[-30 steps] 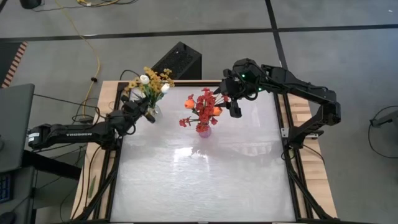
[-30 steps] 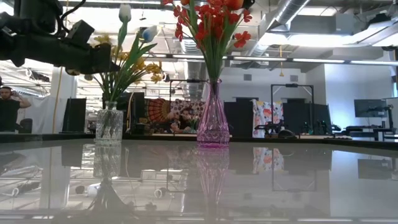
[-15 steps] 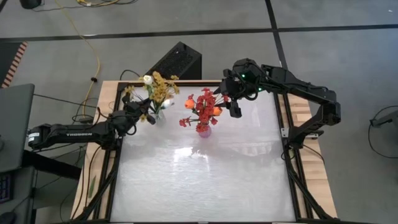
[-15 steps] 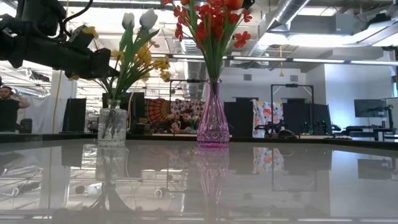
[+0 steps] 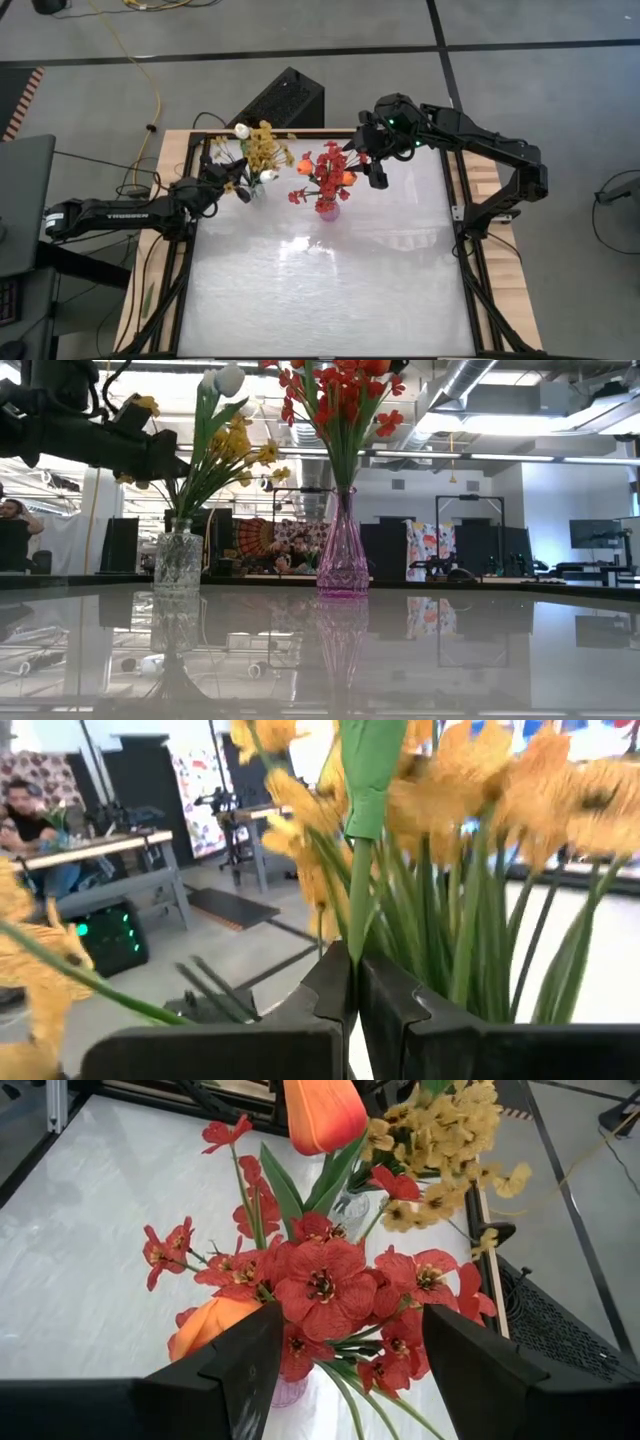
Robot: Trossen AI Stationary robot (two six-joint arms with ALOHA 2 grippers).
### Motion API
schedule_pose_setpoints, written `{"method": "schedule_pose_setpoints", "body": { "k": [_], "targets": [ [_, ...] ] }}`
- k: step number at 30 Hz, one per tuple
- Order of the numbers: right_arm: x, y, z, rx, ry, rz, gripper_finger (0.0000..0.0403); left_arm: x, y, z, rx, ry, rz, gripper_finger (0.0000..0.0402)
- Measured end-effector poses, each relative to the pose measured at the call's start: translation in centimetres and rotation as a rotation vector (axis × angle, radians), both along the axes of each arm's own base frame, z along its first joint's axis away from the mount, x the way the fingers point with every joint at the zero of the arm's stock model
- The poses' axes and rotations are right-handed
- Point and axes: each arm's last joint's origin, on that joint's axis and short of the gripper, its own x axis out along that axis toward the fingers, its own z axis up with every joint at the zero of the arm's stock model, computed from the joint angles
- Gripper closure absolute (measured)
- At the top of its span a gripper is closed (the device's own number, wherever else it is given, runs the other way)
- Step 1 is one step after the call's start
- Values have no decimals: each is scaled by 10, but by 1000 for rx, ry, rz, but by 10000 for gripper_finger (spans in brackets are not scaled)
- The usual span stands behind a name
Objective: Sort flowers into vase by color
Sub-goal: Put the white tulip into the transparent vase
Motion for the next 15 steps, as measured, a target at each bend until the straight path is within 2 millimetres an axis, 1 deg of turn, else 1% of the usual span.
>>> {"method": "schedule_pose_setpoints", "body": {
  "k": [5, 9, 15],
  "targets": [
    [0, 0, 0, -12, -3, 8, 138, 0, -1, 7, 52, -45, -47, 401],
    [0, -2, 0, -14, -4, 2, 138, 1, -2, 9, 65, -63, -101, 401],
    [-1, -6, 0, -15, -4, -10, 138, 3, -5, 13, 89, -96, -224, 401]
  ]
}}
